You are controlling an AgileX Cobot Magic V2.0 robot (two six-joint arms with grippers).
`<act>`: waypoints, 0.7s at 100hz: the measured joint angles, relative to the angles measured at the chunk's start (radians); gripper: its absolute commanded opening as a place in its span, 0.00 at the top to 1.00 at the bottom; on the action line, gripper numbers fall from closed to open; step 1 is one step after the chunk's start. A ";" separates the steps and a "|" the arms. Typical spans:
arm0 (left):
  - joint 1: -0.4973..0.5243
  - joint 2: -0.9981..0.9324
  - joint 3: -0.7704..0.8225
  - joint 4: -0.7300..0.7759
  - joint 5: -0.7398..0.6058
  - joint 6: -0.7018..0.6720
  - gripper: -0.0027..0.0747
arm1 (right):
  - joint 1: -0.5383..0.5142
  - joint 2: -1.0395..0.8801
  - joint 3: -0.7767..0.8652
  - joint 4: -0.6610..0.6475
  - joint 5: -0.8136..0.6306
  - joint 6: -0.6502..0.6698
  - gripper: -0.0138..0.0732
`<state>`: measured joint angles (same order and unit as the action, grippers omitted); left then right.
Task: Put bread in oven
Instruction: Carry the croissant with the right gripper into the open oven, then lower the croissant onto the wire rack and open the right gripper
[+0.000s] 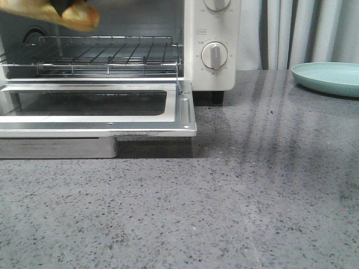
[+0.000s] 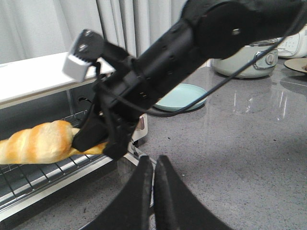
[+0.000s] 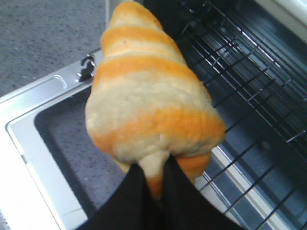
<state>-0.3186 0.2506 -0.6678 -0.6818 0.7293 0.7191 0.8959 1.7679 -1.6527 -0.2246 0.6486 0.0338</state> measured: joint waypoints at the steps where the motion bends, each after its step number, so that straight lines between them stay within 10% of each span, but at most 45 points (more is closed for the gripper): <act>1: 0.000 0.000 0.000 0.000 0.000 0.000 0.99 | 0.000 0.009 -0.005 -0.002 0.004 0.000 0.92; 70: 0.000 -0.044 0.000 -0.004 0.000 0.000 0.99 | -0.007 0.124 -0.097 -0.404 0.042 0.190 0.92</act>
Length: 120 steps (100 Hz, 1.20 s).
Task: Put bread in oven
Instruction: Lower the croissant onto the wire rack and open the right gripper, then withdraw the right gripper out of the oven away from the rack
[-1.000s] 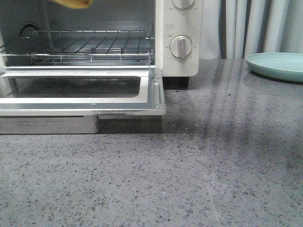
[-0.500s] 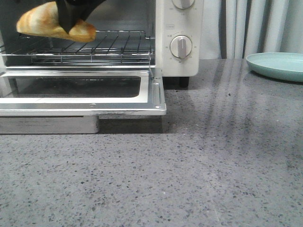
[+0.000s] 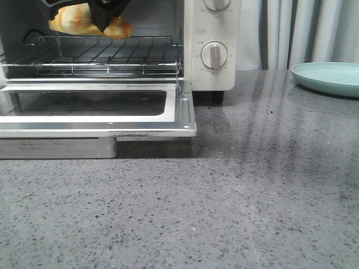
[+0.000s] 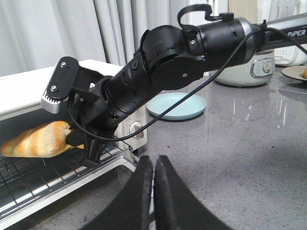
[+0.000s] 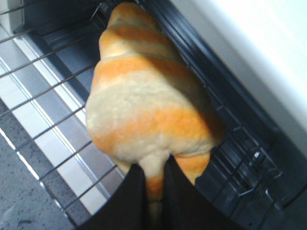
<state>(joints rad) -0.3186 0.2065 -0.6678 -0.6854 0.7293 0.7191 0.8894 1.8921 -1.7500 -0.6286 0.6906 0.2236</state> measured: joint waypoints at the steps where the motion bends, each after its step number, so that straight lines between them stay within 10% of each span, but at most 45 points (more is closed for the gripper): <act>1: 0.000 0.000 0.000 0.000 0.000 0.000 0.99 | 0.000 0.000 0.000 -0.003 -0.002 0.000 0.92; 16: 0.000 -0.002 0.000 0.000 0.000 0.000 0.99 | 0.000 0.006 -0.001 -0.035 -0.027 0.000 0.82; 40: 0.000 -0.002 0.000 0.000 0.000 0.000 0.99 | 0.006 0.049 -0.004 -0.058 -0.038 0.000 0.27; 120: 0.000 -0.002 0.000 0.010 0.000 0.000 0.99 | 0.109 -0.041 -0.004 -0.045 0.054 0.006 0.30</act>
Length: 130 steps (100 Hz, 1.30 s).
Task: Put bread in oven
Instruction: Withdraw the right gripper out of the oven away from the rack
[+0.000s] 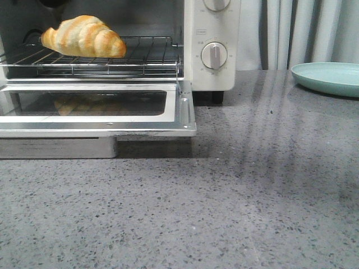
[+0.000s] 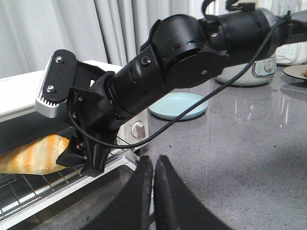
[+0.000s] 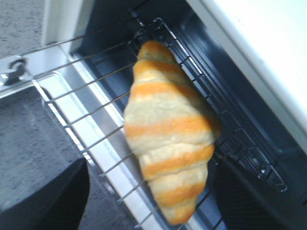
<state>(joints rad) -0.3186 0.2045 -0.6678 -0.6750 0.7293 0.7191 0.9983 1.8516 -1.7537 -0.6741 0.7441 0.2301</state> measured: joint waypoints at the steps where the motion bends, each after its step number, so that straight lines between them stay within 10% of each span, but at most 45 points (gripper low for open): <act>1: 0.000 0.000 0.000 0.002 0.000 0.000 0.99 | 0.003 -0.002 0.000 0.000 0.003 0.000 0.32; 29: 0.000 0.000 0.000 0.051 0.000 0.000 0.99 | 0.106 -0.180 0.032 0.062 0.059 0.000 0.93; 97: 0.000 0.000 0.028 0.137 -0.217 0.000 0.99 | 0.119 -1.547 0.857 0.005 0.210 0.157 0.92; 130: 0.000 0.000 0.071 0.137 -0.224 0.000 0.99 | 0.119 -1.858 1.019 -0.009 0.312 0.170 0.92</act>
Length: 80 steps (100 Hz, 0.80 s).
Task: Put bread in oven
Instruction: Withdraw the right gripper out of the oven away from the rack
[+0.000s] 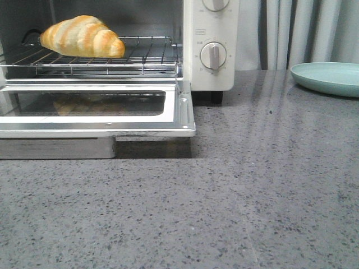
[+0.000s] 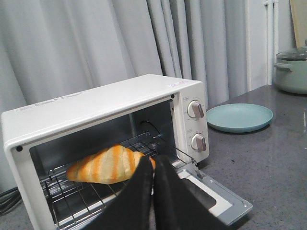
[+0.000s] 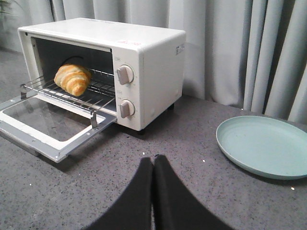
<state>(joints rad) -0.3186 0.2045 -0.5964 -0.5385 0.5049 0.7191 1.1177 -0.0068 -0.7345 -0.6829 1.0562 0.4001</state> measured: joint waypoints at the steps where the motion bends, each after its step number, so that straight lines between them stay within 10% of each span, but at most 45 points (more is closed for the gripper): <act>1: 0.000 0.000 0.000 0.000 0.000 0.000 0.99 | 0.000 -0.002 0.000 0.000 0.002 0.000 0.92; 80: 0.000 0.000 0.001 -0.043 0.008 0.000 0.99 | 0.000 0.009 0.003 -0.001 -0.033 0.002 0.92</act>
<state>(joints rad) -0.3186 0.2045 -0.5956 -0.5814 0.5133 0.7191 1.1177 0.0019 -0.7312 -0.6836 1.0234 0.4026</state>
